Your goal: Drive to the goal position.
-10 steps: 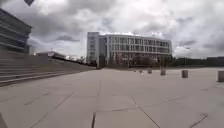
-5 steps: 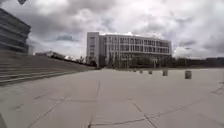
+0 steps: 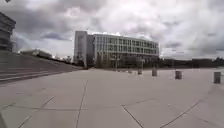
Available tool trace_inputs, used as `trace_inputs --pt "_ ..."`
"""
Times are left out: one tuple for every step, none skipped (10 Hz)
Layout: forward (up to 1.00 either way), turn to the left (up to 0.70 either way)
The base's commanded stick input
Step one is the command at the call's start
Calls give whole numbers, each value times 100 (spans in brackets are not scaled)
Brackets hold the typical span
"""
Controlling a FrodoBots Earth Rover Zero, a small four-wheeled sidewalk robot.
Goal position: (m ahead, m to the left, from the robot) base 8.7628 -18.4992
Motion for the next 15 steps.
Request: trace_inputs --pt "70 -35" --pt "70 -35" --pt "70 -35" --pt "70 -35" --pt "70 -35" --pt "70 -35" --pt "70 -35" --pt "70 -35" --pt "70 -35" --pt "70 -35" --pt "70 -35" --pt "70 -35" --pt "70 -35" --pt "70 -31" --pt "70 -20"
